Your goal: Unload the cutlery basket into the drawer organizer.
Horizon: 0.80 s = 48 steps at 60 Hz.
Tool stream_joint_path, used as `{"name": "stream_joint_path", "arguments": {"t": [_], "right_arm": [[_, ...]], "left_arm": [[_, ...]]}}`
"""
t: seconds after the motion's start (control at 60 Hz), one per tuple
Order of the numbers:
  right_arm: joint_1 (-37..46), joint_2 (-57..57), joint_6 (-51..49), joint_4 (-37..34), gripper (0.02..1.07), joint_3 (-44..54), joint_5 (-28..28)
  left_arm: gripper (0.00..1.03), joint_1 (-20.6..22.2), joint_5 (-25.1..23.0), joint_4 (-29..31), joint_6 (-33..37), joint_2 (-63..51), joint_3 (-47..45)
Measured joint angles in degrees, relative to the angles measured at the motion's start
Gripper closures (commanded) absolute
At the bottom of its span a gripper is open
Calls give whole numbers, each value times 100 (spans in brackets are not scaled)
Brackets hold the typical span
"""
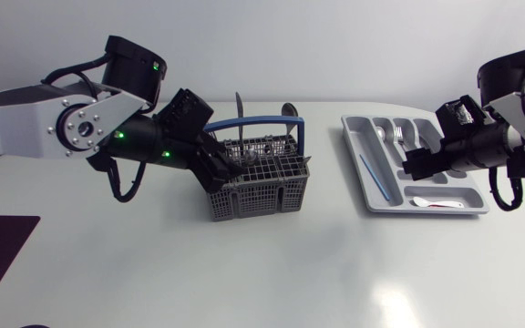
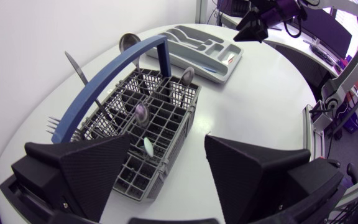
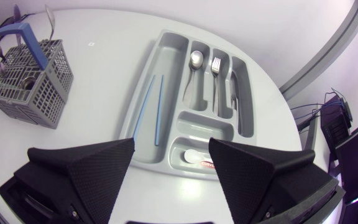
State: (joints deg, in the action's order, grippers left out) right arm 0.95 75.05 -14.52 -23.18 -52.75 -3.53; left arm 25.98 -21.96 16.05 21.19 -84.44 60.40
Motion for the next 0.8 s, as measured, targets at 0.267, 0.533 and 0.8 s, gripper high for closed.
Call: {"name": "stream_joint_path", "arguments": {"t": [0.267,0.533,0.8], "right_arm": [[-713,-566,363,-234,18,37,302],[-1388,-619,737,-55,18,37,616],[-1773,-407,992,140,18,59,953]], "left_arm": [[10,-4,295,39,-175,-291,140],[10,-46,446,107,-326,-299,155],[10,-46,654,155,-479,-411,341]]}}
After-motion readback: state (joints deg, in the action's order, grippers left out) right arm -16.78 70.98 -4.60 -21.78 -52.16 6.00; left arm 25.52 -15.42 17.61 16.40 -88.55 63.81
